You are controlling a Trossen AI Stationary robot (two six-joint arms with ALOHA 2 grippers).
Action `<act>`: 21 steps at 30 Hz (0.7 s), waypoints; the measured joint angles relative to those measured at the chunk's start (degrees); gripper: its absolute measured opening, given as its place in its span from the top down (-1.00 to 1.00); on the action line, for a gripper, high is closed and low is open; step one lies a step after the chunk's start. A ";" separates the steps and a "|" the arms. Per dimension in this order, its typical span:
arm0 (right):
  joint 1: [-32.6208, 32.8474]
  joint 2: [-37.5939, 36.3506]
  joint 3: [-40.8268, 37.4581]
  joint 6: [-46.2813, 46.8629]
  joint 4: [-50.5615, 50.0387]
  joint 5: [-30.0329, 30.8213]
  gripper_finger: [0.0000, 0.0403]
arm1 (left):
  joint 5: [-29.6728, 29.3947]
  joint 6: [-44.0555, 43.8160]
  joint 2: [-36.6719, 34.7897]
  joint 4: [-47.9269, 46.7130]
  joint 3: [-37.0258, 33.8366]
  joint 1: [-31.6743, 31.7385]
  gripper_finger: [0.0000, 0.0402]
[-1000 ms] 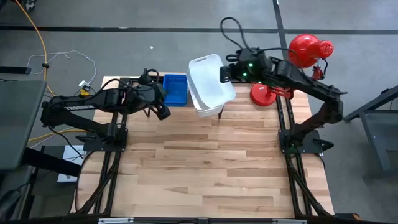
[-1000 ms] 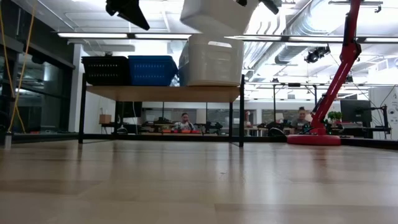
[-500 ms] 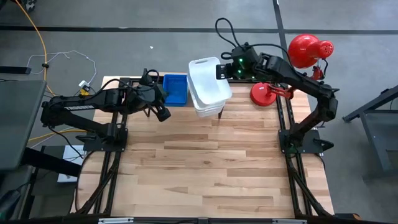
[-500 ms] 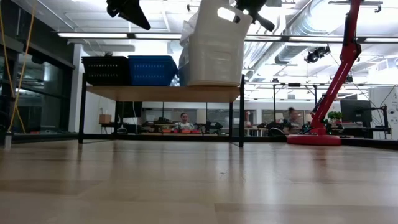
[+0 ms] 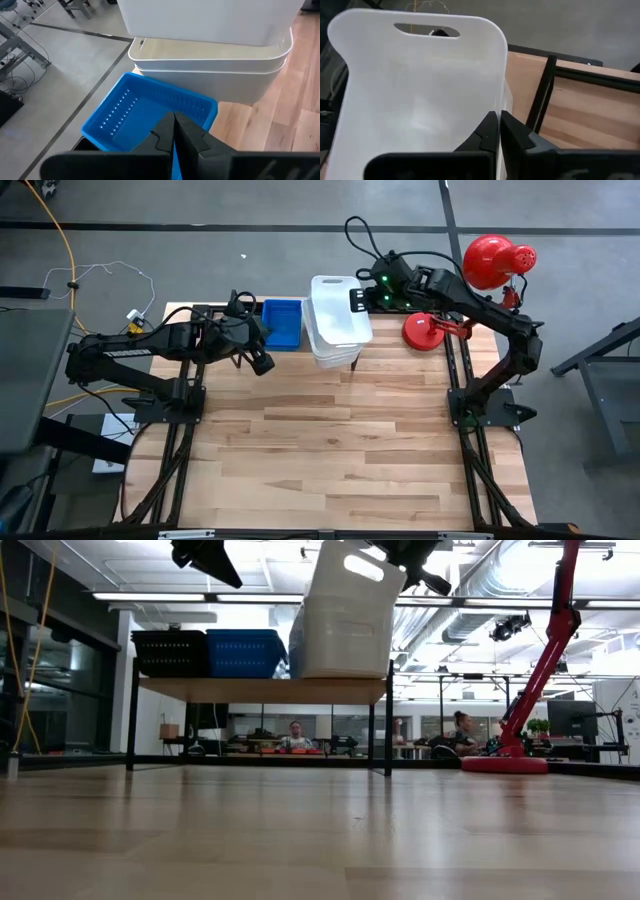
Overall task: Stack baskets on shelf by color
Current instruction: Stack the white bin on the white bin on the shelf
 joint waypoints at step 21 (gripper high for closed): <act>-0.71 3.78 0.02 -6.40 -0.52 0.05 1.00 | -0.37 0.02 0.00 0.15 0.00 0.00 1.00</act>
